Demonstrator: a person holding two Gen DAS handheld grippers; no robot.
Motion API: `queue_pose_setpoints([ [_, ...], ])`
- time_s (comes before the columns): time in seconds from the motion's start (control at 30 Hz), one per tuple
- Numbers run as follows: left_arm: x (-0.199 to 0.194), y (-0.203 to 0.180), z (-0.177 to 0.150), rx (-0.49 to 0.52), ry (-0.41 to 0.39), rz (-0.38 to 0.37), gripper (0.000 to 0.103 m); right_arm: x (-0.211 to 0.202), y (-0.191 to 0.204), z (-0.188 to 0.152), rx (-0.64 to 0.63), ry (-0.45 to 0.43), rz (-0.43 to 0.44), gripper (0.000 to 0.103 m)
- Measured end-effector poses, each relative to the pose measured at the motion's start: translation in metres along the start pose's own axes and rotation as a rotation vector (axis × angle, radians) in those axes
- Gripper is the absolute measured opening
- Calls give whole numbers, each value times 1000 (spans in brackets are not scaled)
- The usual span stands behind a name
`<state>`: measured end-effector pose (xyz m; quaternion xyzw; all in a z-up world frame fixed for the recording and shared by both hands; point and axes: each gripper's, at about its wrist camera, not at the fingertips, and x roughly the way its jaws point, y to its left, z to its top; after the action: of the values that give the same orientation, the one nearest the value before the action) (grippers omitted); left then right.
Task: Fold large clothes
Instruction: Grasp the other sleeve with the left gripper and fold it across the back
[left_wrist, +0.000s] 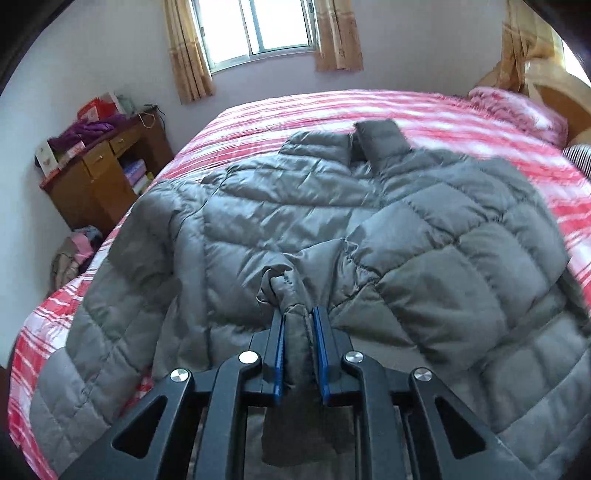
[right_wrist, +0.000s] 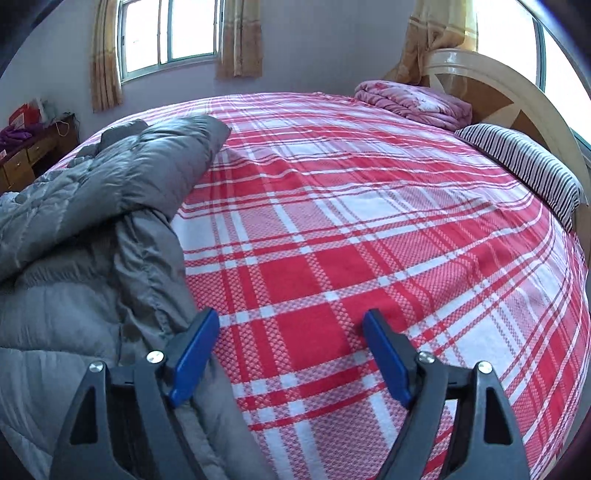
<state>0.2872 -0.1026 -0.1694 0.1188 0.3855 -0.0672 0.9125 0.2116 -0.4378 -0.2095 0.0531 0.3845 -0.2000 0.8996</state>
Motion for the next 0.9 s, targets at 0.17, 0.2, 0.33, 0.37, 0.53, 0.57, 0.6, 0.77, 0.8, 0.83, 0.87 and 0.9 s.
queue_pose_setpoints([
  [0.17,-9,11,9,-16,-12,48,49,-11,0,10,-26,40,81,84],
  [0.2,-20,18,15,-31,-58,70,64,-21,-2,15,-36,29,90,84],
  [0.33,-47,33,30,-88,-181,109,88,-65,-5,51,-73,-72,128,84],
  [0.37,-48,34,34,-100,-186,115,88,-73,-3,62,-86,-92,132,84],
  [0.53,-24,17,51,-148,-164,177,88,-66,38,108,-146,-176,174,71],
  [0.57,-18,12,52,-141,-162,185,88,-54,50,118,-142,-181,203,71],
  [0.6,-9,4,51,-121,-160,215,88,-43,60,124,-144,-179,224,70],
  [0.77,47,-9,35,-79,-46,273,88,23,112,123,-182,-124,258,70],
  [0.8,54,-8,31,-80,-32,273,88,32,118,120,-192,-103,265,70],
  [0.83,61,-6,27,-86,-20,264,88,46,126,112,-207,-70,272,70],
  [0.87,63,-4,25,-92,-18,249,88,55,129,105,-218,-48,270,70],
  [0.9,65,-4,24,-95,-14,239,88,63,132,98,-224,-31,266,70],
])
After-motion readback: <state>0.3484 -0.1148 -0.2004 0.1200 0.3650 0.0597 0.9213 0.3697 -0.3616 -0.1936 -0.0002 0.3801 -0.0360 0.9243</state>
